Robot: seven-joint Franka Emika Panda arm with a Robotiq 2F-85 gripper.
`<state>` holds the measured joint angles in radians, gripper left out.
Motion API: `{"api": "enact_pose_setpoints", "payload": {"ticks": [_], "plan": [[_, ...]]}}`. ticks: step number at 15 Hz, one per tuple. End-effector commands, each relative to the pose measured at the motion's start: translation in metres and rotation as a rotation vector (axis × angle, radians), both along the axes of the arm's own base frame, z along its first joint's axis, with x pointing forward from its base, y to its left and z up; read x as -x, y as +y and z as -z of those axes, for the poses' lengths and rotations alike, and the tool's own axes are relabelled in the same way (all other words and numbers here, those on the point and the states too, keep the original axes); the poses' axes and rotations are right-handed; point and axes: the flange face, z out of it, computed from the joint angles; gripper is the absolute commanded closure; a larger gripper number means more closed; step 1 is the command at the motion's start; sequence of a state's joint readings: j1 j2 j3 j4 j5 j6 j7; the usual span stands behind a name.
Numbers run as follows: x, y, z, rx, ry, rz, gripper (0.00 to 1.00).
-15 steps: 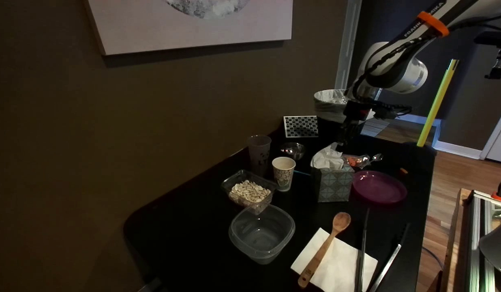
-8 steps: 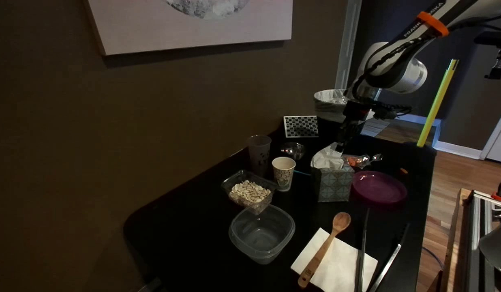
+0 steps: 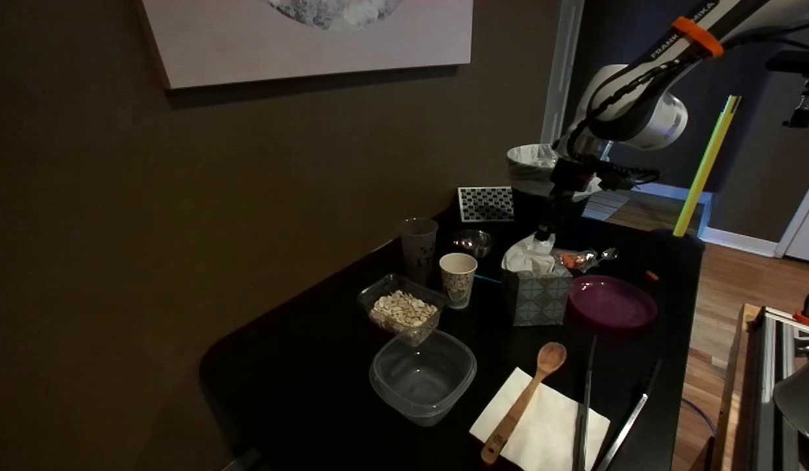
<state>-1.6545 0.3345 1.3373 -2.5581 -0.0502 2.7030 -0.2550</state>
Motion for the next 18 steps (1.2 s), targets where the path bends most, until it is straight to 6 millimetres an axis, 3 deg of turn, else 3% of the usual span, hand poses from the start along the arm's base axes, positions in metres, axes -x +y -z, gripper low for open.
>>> {"api": "enact_pose_setpoints", "payload": {"ticks": [1, 4, 5, 6, 8, 13, 18], "plan": [[-0.005, 0.006, 0.001, -0.005, -0.032, -0.012, 0.50], [-0.007, 0.012, 0.004, -0.006, -0.030, -0.027, 0.27], [-0.007, 0.014, 0.006, -0.008, -0.023, -0.034, 0.29], [-0.006, 0.016, 0.008, -0.009, -0.016, -0.039, 0.62], [-0.006, 0.018, 0.011, -0.009, -0.003, -0.045, 0.58], [-0.004, 0.015, 0.016, -0.003, 0.022, -0.044, 0.97], [-0.005, 0.007, 0.015, -0.016, 0.020, -0.026, 1.00]]}}
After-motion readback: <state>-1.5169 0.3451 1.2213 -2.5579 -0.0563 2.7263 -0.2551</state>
